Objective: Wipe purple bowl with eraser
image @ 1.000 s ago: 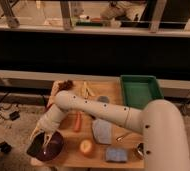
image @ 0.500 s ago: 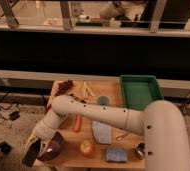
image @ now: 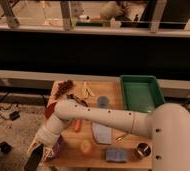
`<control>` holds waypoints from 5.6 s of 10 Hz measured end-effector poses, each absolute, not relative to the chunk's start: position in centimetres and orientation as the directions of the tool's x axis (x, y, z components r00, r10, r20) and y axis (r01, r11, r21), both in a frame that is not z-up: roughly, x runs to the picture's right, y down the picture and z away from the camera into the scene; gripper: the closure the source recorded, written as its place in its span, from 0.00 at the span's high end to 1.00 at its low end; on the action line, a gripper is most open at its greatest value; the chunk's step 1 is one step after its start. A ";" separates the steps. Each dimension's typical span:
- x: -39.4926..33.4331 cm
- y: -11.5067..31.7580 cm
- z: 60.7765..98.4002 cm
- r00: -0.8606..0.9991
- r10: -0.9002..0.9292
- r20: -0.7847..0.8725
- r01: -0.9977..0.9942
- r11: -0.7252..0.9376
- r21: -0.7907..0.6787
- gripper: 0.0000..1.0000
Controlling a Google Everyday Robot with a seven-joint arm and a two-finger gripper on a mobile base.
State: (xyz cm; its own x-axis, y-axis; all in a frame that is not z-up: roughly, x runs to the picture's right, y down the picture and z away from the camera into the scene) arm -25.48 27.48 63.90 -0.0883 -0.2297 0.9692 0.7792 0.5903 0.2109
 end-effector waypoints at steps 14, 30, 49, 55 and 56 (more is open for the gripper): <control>-24.9 23.4 68.8 -0.005 -0.361 0.933 0.841 0.503 0.199 0.06; -22.5 27.3 64.7 0.003 -0.326 0.945 0.847 0.503 0.170 0.06; -26.9 28.2 63.9 -0.057 -0.276 0.960 0.841 0.504 0.195 0.06; -21.8 24.7 66.2 0.076 -0.328 0.942 0.834 0.538 0.120 0.06; -21.9 24.1 66.8 0.083 -0.337 0.938 0.834 0.539 0.120 0.06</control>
